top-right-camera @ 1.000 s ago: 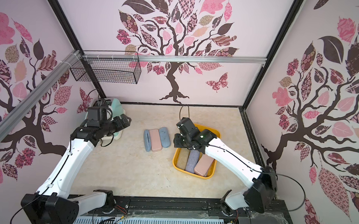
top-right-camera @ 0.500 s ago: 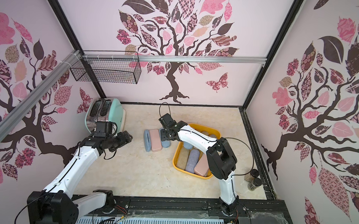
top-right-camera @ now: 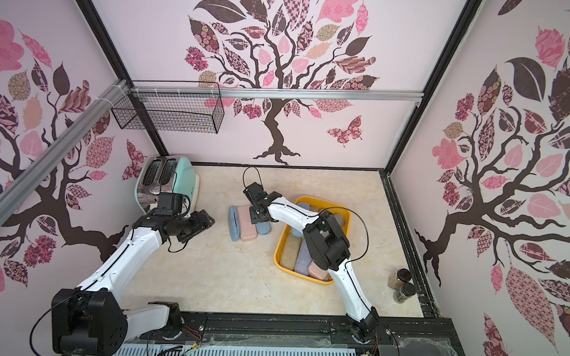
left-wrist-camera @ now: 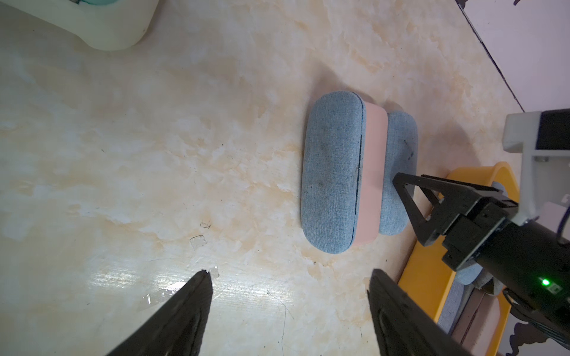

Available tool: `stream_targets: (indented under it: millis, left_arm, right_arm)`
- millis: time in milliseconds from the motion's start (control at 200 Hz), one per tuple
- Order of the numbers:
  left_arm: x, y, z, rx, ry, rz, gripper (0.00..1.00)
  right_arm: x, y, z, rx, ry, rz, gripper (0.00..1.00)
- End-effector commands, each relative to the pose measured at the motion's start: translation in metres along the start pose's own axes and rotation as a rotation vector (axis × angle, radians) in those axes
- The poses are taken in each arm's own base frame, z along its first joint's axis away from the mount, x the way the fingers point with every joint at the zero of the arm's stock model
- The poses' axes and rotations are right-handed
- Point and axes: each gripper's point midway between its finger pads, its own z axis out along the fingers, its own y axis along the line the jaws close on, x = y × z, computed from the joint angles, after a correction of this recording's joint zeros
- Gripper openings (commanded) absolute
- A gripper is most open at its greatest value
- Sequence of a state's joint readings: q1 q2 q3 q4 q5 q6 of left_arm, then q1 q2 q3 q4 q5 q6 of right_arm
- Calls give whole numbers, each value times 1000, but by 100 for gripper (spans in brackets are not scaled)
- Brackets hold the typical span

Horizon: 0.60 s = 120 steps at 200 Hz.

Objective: Put the glasses cases into the storage boxes
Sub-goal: Pick up the glasses case at the center of the board.

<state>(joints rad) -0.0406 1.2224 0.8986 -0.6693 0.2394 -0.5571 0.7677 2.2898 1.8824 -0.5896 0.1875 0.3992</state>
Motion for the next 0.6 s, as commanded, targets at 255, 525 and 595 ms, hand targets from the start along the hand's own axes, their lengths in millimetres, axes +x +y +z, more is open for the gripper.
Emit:
stream_targets:
  millis: [255, 525, 595]
  left_arm:
    - [3, -1, -1, 18, -5, 9, 81]
    - [4, -3, -1, 28, -5, 7, 81]
    - [4, -5, -2, 39, 0, 10, 81]
  right_arm:
    - [32, -7, 41, 48, 104, -27, 62]
    - [38, -16, 42, 92, 145, -36, 68]
    - [35, -13, 36, 66, 133, -40, 70]
